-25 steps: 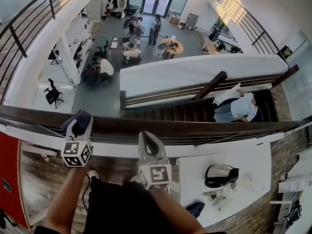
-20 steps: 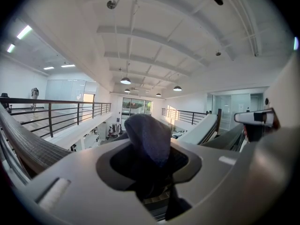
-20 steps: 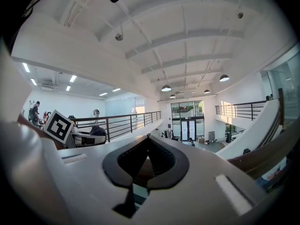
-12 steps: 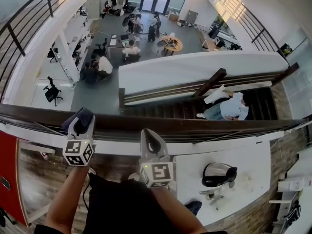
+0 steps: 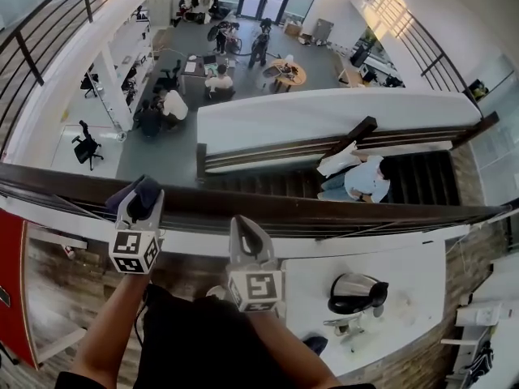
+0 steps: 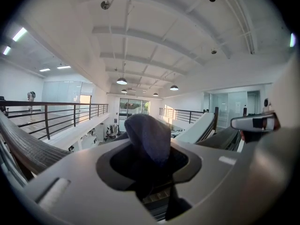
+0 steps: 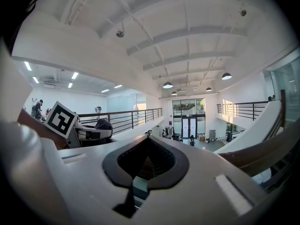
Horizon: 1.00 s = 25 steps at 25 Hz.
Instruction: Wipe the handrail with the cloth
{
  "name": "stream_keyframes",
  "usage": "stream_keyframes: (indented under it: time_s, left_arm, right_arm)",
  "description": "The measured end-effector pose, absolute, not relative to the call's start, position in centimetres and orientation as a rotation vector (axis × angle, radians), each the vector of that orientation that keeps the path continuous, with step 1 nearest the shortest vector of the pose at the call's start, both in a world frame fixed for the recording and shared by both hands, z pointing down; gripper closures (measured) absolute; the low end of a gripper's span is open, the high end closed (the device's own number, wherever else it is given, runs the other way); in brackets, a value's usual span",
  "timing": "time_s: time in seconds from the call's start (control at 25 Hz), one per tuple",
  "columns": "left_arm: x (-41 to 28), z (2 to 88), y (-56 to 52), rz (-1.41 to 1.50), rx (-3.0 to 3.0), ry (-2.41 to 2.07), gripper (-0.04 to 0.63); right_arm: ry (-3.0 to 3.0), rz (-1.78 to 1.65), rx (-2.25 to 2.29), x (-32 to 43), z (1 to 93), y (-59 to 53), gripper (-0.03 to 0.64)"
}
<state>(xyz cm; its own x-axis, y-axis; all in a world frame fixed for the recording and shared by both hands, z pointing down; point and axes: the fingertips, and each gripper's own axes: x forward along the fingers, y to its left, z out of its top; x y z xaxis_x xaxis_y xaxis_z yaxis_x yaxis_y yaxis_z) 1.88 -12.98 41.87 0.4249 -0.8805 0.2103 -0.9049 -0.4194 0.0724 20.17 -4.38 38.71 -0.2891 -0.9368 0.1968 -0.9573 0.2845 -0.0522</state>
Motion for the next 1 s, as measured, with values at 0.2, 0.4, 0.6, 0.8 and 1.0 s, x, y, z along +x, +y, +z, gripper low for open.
stream_keyframes:
  time_s: [0.2,0.4,0.6,0.8,1.0]
  left_arm:
    - [2.9,41.9,-12.9,0.19,2.484,-1.554,0.456]
    - [3.3,41.9,-13.0,0.186,2.459,-1.565,0.456]
    - [3.7,41.8,-13.0,0.18,2.449,-1.581,0.456]
    - [4.3,41.9,-13.0,0.156,2.444,-1.551,0.456]
    - [5.5,41.9,-12.8,0.163,2.468,-1.524,0.456]
  right_arm:
    - [-2.41,0.243,1.784,20.8,38.9,-4.1,0.615]
    - [-2.37,0.257,1.835,22.9,39.2,-3.8,0.615]
    - [-2.331,0.272,1.897,25.2,39.3,-3.2,0.615]
    - [-2.322,0.273,1.909,25.6,39.5,-2.7,0.615]
    - [-2.324,0.272,1.922,25.6,39.3,-2.6,0.615]
